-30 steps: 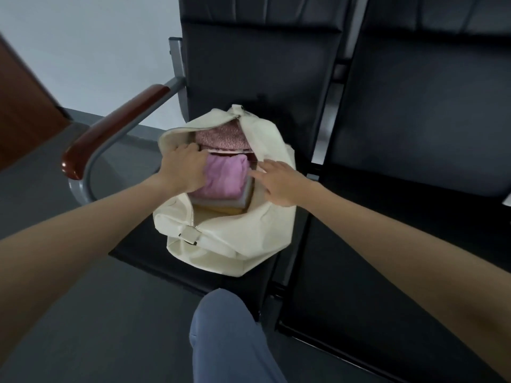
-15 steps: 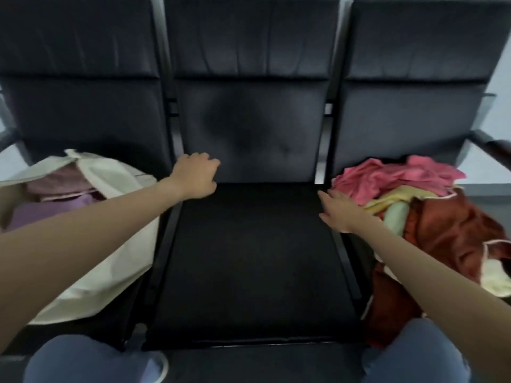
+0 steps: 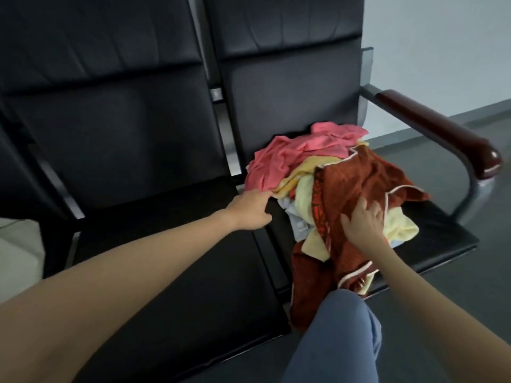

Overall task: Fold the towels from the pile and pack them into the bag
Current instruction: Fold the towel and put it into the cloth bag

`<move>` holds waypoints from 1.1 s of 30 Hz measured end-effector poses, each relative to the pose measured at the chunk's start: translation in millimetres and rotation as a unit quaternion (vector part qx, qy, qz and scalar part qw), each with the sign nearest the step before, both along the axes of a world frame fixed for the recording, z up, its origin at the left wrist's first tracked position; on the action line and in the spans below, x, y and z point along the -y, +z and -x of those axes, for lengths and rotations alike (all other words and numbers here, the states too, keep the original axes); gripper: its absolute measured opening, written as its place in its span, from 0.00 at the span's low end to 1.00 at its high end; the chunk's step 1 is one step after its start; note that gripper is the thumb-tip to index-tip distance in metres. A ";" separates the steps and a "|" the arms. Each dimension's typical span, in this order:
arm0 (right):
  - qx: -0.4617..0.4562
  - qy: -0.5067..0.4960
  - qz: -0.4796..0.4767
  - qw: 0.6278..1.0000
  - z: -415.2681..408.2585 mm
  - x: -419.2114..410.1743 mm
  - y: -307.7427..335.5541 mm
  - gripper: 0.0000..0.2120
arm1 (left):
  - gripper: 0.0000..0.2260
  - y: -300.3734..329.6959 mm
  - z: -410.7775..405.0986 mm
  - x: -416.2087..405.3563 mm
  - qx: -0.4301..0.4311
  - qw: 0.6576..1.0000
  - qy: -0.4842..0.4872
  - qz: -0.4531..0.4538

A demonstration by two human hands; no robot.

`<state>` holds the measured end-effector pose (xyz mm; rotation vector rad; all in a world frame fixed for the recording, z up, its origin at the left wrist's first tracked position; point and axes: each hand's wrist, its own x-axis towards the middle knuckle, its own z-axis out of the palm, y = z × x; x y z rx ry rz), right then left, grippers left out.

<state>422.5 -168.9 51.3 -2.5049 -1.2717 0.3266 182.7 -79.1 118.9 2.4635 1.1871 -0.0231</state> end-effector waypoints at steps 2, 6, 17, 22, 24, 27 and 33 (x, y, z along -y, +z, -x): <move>-0.023 -0.047 -0.010 0.999 -11.6 3.7 -7.7 0.31 | 0.13 -12.3 -27.6 2.7 0.030 0.999 -0.006 0.038; -0.036 -0.063 -0.049 0.996 -28.3 7.3 -20.8 0.23 | 0.21 -29.5 -70.3 10.2 0.059 0.990 0.025 0.124; -0.511 -0.145 -0.267 0.804 -50.2 13.6 9.5 0.06 | 0.15 -82.4 -132.3 69.7 0.128 0.957 0.047 0.255; -0.542 -0.119 -0.266 0.788 -53.4 17.0 10.5 0.06 | 0.09 -71.8 -137.5 69.9 0.239 0.884 0.180 0.359; -0.484 -0.069 -0.243 0.838 -52.5 17.4 6.0 0.15 | 0.06 -59.5 -127.9 63.2 0.318 0.831 0.245 0.384; -0.315 0.057 -0.191 0.928 -44.5 14.7 -2.3 0.23 | 0.10 -28.1 -106.6 55.3 0.401 0.785 0.281 0.379; -0.091 0.059 -0.211 0.971 -7.8 1.0 14.0 0.14 | 0.12 30.1 -54.8 44.6 0.451 0.783 0.255 0.344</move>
